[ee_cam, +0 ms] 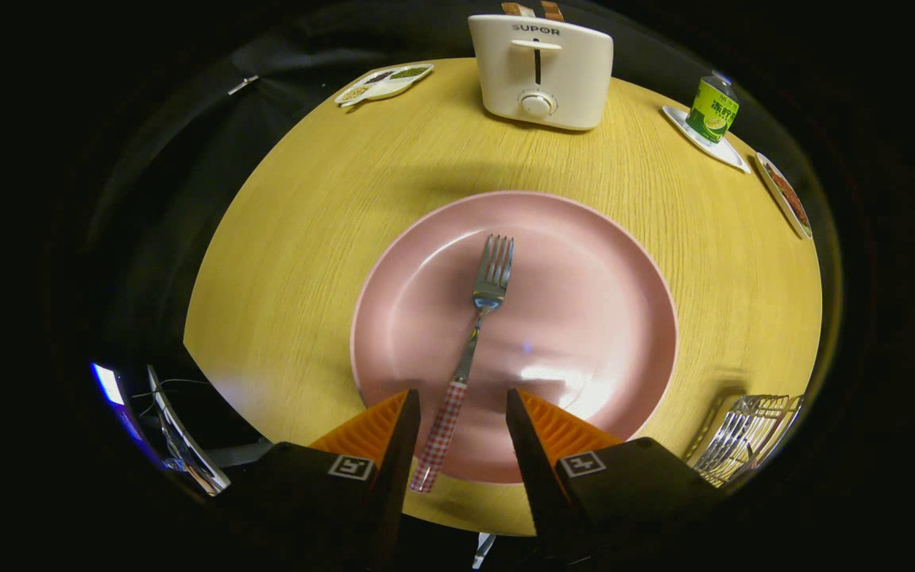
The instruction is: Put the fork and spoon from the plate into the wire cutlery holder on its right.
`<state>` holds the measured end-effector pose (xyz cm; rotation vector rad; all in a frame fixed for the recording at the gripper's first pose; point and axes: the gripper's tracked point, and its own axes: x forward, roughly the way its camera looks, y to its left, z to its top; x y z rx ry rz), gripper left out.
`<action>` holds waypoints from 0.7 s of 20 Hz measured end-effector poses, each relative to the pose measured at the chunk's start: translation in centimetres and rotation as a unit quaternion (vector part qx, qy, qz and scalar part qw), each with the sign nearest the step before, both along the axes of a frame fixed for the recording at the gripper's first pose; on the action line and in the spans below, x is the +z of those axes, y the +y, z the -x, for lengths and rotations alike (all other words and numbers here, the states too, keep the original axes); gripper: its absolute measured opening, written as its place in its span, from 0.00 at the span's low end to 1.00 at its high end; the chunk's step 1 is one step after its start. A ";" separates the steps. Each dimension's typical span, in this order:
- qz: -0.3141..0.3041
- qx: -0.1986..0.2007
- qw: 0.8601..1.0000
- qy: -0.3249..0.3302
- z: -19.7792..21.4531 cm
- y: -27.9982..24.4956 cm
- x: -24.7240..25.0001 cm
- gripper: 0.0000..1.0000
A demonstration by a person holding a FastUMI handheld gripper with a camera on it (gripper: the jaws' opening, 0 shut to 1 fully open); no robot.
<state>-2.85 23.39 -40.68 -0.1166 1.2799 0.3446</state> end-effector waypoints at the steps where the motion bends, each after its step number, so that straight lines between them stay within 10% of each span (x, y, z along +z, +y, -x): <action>1: 0.002 -0.002 1.000 0.007 0.1 0.0 -0.4 0.53; 8: 0.006 0.001 0.999 0.042 0.2 -0.7 -0.9 0.15; 14: -0.031 0.028 0.998 0.052 0.7 -0.6 0.1 0.08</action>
